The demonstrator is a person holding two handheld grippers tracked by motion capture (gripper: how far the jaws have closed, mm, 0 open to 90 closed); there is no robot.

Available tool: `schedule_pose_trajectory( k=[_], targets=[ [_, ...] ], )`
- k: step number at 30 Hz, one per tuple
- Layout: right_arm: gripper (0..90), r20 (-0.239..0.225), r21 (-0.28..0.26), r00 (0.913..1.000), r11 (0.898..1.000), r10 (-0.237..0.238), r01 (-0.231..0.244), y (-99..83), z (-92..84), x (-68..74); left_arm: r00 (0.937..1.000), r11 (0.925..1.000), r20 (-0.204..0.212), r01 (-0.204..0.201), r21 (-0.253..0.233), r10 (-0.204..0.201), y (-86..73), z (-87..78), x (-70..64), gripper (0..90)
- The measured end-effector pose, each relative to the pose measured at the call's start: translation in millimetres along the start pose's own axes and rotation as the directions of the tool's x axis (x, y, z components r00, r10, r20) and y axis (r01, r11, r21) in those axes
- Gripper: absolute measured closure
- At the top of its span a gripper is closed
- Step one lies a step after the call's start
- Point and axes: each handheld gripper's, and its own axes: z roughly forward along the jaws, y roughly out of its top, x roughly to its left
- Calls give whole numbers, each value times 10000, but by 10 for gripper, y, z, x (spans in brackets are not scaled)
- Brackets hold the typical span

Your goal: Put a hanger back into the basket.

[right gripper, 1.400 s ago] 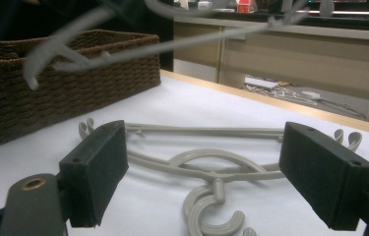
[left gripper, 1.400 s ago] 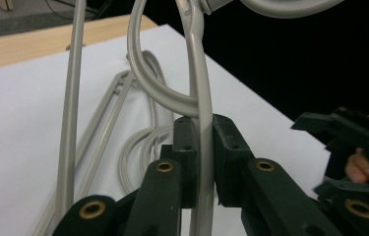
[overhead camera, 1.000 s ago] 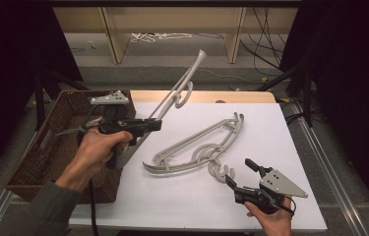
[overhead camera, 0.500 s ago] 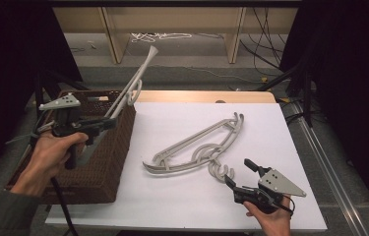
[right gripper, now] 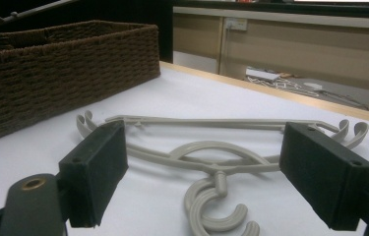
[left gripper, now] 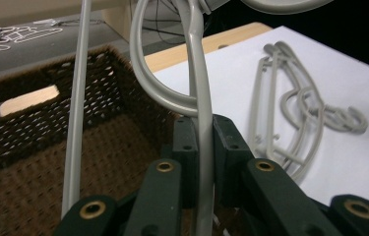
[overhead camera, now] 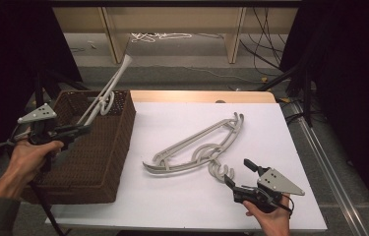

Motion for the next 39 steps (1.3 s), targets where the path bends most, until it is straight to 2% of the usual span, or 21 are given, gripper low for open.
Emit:
schedule_pose_trajectory(
  k=[3, 5, 6, 9, 11, 13, 14, 17, 18, 19, 20, 25, 26, 29, 31, 37, 39],
  targets=[
    [192, 8, -18, 10000, 10000, -9, 9, -1, -2, 1, 9999, 9999, 124, -25, 128, 24, -101, -42, 63, 816],
    [192, -14, -77, 10000, 10000, 17, -17, 0, -1, 0, 10000, 9997, 64, -5, 243, 4, -132, -58, 78, 816],
    [192, -13, -67, 10000, 10000, 27, -27, 0, 0, -1, 10000, 9990, 18, -20, 439, 20, -197, -84, 117, 817],
    [192, -143, -26, 9999, 10000, 63, -64, -8, 12, 1, 9996, 9984, 155, -224, 525, 216, -275, -136, 176, 817],
    [192, -74, 68, 10000, 10000, -33, 34, -4, 7, 1, 9986, 9972, 225, -489, 564, 477, -307, -181, 209, 817],
    [191, -101, -47, 9999, 10000, 83, -83, -15, 29, 9, 9968, 9958, 474, -673, 613, 644, -340, -216, 246, 817],
    [191, -54, 61, 10000, 10000, 55, -54, -14, 25, 5, 9962, 9939, 405, -802, 758, 773, -355, -238, 255, 816],
    [191, -7, 157, 10000, 9999, 14, -14, -9, 17, 4, 9953, 9919, 499, -874, 923, 831, -391, -261, 268, 816],
    [191, -8, 96, 10000, 10000, -5, 5, -14, 23, 1, 9929, 9882, 649, -1063, 1107, 995, -426, -279, 281, 816],
    [191, -6, 113, 10000, 9999, -27, 27, -16, 25, -1, 9933, 9871, 644, -1029, 1223, 956, -439, -289, 284, 816],
    [191, -52, 125, 10000, 9999, 6, -5, -16, 26, -1, 9950, 9899, 672, -820, 1156, 745, -463, -285, 287, 816],
    [191, -117, 264, 9999, 9996, -29, 32, -15, 28, 7, 9938, 9810, 736, -943, 1696, 828, -521, -293, 350, 816],
    [191, -102, 217, 9999, 9998, -23, 25, -15, 30, 10, 9939, 9816, 824, -865, 1704, 733, -527, -298, 362, 815],
    [191, -127, 238, 9999, 9997, -10, 13, -17, 33, 7, 9947, 9815, 743, -836, 1723, 716, -531, -319, 369, 815],
    [191, -63, 256, 10000, 9997, 20, -18, -17, 31, 6, 9936, 9807, 892, -849, 1762, 700, -531, -336, 369, 815],
    [192, -51, 151, 10000, 9999, 0, 1, -20, 45, 21, 9945, 9789, 659, -918, 1825, 810, -499, -353, 364, 816],
    [192, -106, 166, 9999, 9999, 16, -14, -22, 48, 20, 9942, 9793, 736, -907, 1807, 785, -498, -355, 368, 816]
  ],
)
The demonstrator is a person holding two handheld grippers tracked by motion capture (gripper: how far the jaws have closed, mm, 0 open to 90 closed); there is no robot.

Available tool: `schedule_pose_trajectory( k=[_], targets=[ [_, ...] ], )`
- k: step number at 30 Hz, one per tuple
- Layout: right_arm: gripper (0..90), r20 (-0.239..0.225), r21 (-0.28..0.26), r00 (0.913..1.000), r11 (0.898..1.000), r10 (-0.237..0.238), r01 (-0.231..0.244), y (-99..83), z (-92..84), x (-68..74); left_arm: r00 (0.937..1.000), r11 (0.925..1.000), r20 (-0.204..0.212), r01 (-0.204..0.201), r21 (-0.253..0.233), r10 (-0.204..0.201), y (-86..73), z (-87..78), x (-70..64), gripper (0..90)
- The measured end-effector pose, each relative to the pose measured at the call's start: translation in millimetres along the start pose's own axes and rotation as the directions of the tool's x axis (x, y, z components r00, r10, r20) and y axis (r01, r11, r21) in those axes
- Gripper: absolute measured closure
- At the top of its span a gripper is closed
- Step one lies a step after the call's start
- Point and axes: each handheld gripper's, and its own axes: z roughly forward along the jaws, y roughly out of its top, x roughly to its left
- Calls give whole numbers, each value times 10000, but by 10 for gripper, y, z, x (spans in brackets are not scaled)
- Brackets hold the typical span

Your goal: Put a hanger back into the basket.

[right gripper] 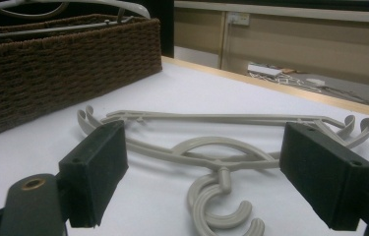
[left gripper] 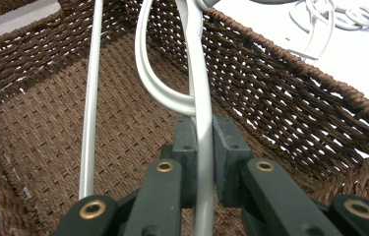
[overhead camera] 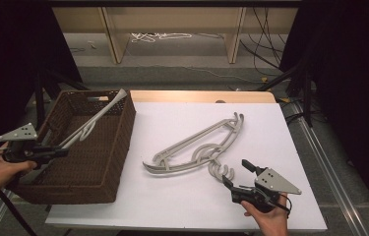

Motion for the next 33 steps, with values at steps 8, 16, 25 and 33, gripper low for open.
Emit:
schedule_pose_trajectory(
  k=[8, 16, 25, 33],
  targets=[
    [191, -10, -8, 10000, 10000, -36, 36, -1, 7, 2, 9999, 9998, -113, 30, 199, -27, 22, -2, 18, 816],
    [191, -35, 16, 10000, 10000, 17, -17, -4, 14, 7, 9997, 9925, -42, -219, 1204, 226, 51, 114, 53, 815],
    [191, -105, -89, 9999, 9999, 91, -91, -6, 20, -8, 9997, 9632, 204, -185, 2680, 135, 42, 424, 57, 812],
    [192, -36, 55, 10000, 10000, -9, 9, 1, 10, -6, 9992, 9478, 405, -79, 3189, -53, 29, 483, 71, 804]
  ],
)
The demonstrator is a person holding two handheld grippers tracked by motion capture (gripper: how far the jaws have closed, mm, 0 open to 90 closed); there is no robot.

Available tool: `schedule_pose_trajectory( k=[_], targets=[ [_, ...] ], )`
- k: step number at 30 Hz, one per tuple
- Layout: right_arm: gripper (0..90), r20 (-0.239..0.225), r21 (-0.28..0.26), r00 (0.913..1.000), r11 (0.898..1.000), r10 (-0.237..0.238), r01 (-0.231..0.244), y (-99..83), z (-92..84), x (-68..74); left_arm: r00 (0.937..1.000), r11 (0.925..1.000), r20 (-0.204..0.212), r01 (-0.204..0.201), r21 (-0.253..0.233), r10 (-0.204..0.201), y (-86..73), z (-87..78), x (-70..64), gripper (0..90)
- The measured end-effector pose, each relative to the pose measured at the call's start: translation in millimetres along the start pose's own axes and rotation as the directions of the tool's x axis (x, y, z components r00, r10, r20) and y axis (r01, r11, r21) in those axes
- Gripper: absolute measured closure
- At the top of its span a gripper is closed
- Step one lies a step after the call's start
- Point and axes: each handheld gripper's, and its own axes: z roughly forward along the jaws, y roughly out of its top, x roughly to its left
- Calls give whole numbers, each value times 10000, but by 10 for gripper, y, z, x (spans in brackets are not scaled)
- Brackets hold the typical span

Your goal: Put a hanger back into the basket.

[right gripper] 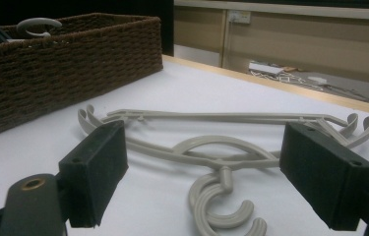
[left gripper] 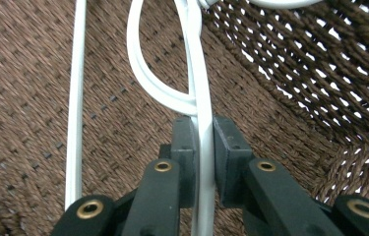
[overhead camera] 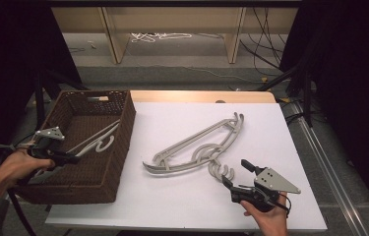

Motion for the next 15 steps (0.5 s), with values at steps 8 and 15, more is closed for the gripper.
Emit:
schedule_pose_trajectory(
  k=[8, 15],
  targets=[
    [191, -60, -107, 9999, 9999, 104, -105, -7, 8, -3, 9987, 9999, -504, 122, 99, -117, 39, -30, 8, 694],
    [191, -46, -132, 9999, 9998, 135, -136, -4, 8, -4, 9882, 9873, -1296, 620, -1463, -813, 163, -190, -127, 443]
  ],
)
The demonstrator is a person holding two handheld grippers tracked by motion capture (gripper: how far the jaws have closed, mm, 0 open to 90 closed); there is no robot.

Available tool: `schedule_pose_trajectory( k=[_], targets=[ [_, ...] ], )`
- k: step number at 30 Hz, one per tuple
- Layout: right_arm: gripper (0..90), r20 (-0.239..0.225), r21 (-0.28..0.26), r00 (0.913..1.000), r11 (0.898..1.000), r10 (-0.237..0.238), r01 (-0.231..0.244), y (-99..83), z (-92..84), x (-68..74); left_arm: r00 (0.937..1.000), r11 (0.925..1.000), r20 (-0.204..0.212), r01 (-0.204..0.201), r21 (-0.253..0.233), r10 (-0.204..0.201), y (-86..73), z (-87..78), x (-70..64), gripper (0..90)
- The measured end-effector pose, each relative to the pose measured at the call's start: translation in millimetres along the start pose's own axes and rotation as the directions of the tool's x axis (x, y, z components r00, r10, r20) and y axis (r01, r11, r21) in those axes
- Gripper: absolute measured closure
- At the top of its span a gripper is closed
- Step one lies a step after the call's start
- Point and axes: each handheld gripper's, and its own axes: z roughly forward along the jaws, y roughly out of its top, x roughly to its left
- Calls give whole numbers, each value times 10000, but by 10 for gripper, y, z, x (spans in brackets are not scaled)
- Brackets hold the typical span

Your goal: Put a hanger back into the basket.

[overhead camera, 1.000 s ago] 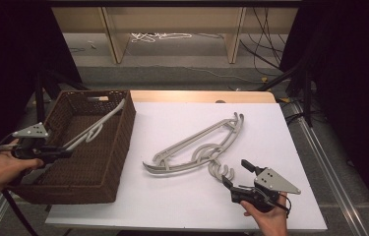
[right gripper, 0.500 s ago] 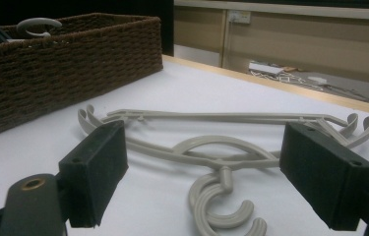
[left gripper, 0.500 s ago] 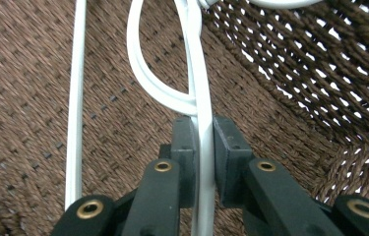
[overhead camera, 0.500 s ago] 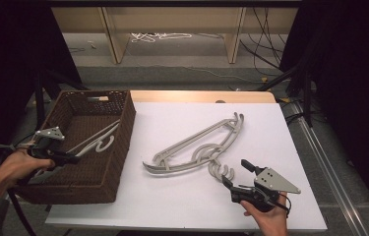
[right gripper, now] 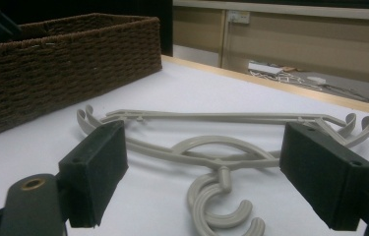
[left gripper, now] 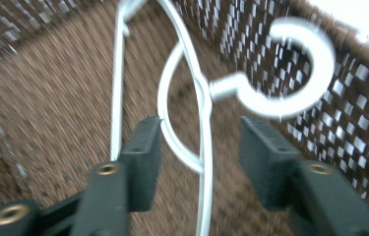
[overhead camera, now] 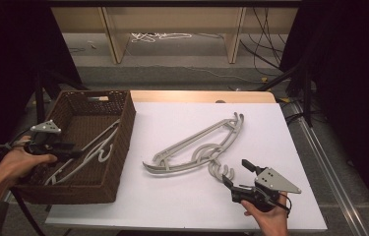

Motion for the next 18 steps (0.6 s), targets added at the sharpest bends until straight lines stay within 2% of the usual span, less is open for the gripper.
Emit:
schedule_pose_trajectory(
  k=[1, 2, 3, 4, 5, 6, 7, 8, 9, 11, 12, 14, 18],
  targets=[
    [191, 0, 18, 10000, 10000, -13, 13, 3, -4, 0, 9996, 9998, -244, 104, -181, -108, 37, -28, -32, 443],
    [191, 92, 120, 9999, 9999, -119, 118, 8, -14, -4, 9991, 9996, -418, 27, -266, -38, 75, -63, -59, 429],
    [191, 79, 118, 9999, 9998, -132, 131, 7, -13, -3, 9977, 9995, -639, -230, -211, 216, 116, -104, -83, 419],
    [191, 77, 123, 9999, 9998, -141, 140, 6, -15, -2, 9960, 9989, -855, -274, -380, 241, 154, -131, -122, 400],
    [191, 118, 110, 9998, 9998, -142, 141, 6, -17, -2, 9950, 9977, -993, -178, -652, 113, 190, -151, -167, 379],
    [191, 139, 78, 9998, 9999, -116, 115, 9, -20, -5, 9932, 9913, -1096, 256, -1291, -399, 223, -143, -237, 349],
    [191, 139, 78, 9998, 9999, -116, 115, 9, -20, -5, 9915, 9867, -1187, 346, -1589, -539, 253, -155, -290, 349],
    [190, 121, 223, 9999, 9997, -79, 76, 12, -27, -3, 9910, 9849, -1238, 285, -1710, -502, 286, -172, -342, 336],
    [189, 131, 260, 9999, 9996, -91, 87, 10, -28, -3, 9920, 9891, -1254, -60, -1468, -126, 311, -209, -376, 329],
    [188, 63, 91, 9999, 9999, -99, 98, 13, -28, -2, 9924, 9730, -1111, 269, -2292, -536, 361, -194, -522, 306],
    [188, 63, 91, 9999, 9999, -99, 98, 13, -28, -2, 9917, 9612, -995, 518, -2708, -815, 388, -188, -601, 306],
    [188, 129, 96, 9998, 9999, -120, 119, 11, -27, -2, 9940, 9461, -696, 586, -3184, -850, 439, -192, -727, 286],
    [188, 68, 78, 9999, 9999, -112, 111, 14, -28, -4, 9965, 9236, -5, 770, -3754, -832, 536, -186, -998, 247]
  ],
)
